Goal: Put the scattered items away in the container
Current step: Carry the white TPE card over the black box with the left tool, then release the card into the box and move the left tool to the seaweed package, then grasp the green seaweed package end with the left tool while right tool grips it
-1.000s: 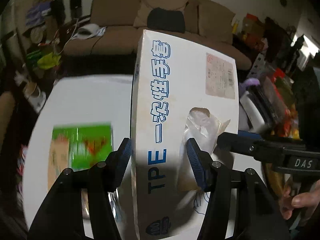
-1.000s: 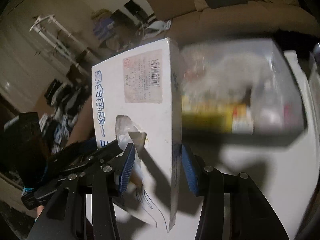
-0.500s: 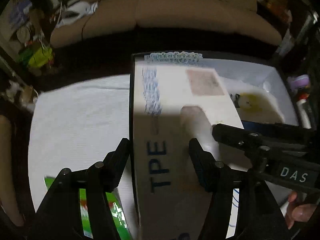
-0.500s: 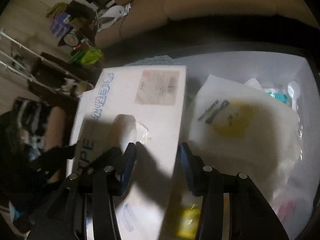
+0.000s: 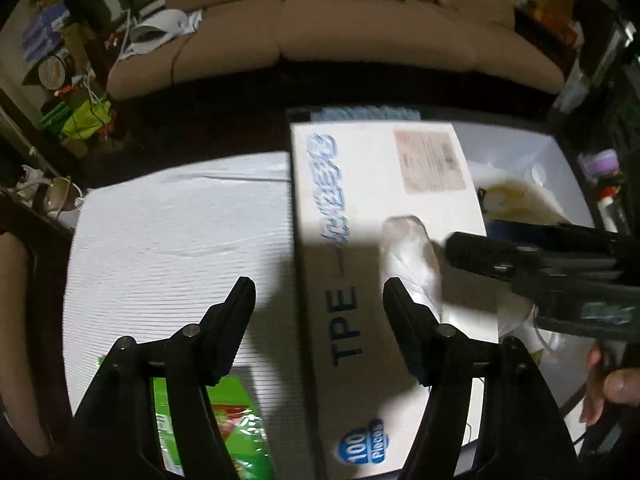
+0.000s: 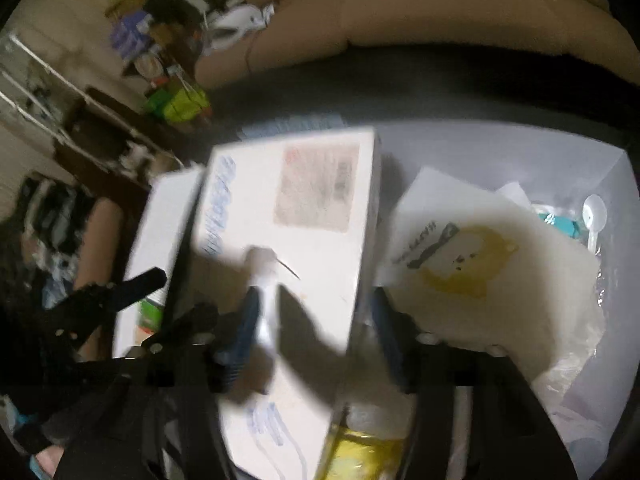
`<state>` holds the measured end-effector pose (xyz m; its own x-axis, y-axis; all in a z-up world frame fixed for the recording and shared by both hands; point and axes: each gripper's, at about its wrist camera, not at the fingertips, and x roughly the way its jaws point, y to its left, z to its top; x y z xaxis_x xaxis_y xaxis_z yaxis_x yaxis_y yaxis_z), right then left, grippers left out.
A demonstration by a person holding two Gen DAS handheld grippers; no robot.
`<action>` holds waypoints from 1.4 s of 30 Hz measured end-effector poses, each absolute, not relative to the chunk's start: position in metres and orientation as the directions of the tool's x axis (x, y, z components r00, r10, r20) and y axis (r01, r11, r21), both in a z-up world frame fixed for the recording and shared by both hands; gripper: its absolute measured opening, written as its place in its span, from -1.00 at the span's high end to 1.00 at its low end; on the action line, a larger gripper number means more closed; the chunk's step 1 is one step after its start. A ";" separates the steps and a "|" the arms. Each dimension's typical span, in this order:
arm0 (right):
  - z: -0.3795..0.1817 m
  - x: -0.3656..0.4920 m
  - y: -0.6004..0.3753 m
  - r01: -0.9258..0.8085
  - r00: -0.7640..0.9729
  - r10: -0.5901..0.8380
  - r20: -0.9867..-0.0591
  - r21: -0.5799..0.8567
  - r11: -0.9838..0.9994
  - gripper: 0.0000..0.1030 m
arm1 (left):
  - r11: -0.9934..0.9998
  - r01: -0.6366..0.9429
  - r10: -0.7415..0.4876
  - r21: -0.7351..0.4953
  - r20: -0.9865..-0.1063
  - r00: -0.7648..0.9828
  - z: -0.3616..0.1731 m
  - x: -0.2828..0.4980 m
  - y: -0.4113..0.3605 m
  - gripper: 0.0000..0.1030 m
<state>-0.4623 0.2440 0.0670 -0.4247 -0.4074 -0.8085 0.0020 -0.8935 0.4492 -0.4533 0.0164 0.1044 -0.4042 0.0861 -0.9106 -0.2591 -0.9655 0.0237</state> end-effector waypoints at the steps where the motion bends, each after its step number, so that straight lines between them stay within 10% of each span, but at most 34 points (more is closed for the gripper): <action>1: 0.071 -0.460 0.246 0.000 -0.439 -0.404 -0.802 0.450 -0.893 -0.44 | -0.967 -0.251 0.075 0.034 -0.908 -0.413 0.106 -0.455 0.014 -0.23; 7: 0.098 -0.462 0.255 0.069 -0.584 -0.454 -0.673 0.516 -0.854 -0.40 | -0.979 -0.199 0.135 -0.045 -0.874 -0.466 0.115 -0.462 0.009 -0.23; 13: 0.045 -0.483 0.229 -0.002 -0.407 -0.303 -0.862 0.332 -0.943 -0.11 | -0.973 -0.181 -0.060 0.144 -0.912 -0.405 0.080 -0.478 0.026 -0.20; 17: 0.068 -0.462 0.242 0.013 -0.479 -0.332 -0.813 0.371 -0.929 -0.11 | -0.975 -0.222 0.088 0.014 -0.894 -0.440 0.109 -0.454 0.010 -0.23; 28: 0.146 -0.273 0.256 0.315 -0.507 -0.530 -0.680 0.426 -0.848 -0.64 | -0.976 -0.214 0.078 0.039 -0.855 -0.513 0.123 -0.261 -0.175 -0.71; 42: 0.007 -0.203 0.107 0.280 -0.346 -0.606 -0.716 0.538 -0.795 -0.64 | -0.966 0.171 0.113 -0.195 -0.909 -0.401 0.015 -0.170 -0.353 -0.71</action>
<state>-0.2027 0.1071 0.0070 -0.3463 -0.6064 -0.7158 0.2796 -0.7950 0.5383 -0.1698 -0.3533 0.0151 -0.4013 0.1129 -0.9089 0.1708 -0.9658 -0.1953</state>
